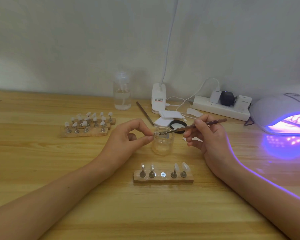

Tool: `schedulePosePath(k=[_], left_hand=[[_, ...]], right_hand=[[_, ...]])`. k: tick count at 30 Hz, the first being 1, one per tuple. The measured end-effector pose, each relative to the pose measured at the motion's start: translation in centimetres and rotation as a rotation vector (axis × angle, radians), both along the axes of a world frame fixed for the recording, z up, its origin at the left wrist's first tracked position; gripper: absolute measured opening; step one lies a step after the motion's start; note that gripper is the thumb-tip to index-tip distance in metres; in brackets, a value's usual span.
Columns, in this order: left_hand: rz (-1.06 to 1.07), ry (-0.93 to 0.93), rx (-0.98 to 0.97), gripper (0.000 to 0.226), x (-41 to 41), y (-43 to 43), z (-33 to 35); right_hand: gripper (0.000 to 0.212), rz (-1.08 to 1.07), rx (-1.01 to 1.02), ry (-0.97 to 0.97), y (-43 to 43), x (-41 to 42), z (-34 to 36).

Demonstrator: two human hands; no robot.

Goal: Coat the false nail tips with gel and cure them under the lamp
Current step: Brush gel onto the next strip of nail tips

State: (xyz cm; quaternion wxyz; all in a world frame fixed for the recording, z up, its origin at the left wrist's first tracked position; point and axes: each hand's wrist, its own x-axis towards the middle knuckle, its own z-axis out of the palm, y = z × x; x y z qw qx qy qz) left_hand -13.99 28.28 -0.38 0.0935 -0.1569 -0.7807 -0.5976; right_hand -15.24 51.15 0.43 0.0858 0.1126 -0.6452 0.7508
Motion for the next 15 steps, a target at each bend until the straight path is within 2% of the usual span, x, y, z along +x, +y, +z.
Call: schedulePosePath(k=[4, 10, 15], left_hand=[[0.014, -0.017, -0.001, 0.012, 0.1, 0.06, 0.11], [0.021, -0.033, -0.003, 0.01, 0.2, 0.13, 0.27], [0.017, -0.051, 0.0, 0.01, 0.31, 0.1, 0.29]], right_hand=[[0.015, 0.047, -0.062, 0.034, 0.06, 0.09, 0.32], [0.019, -0.014, -0.01, 0.004, 0.06, -0.02, 0.03], [0.015, 0.049, -0.019, 0.041, -0.1, 0.22, 0.29]])
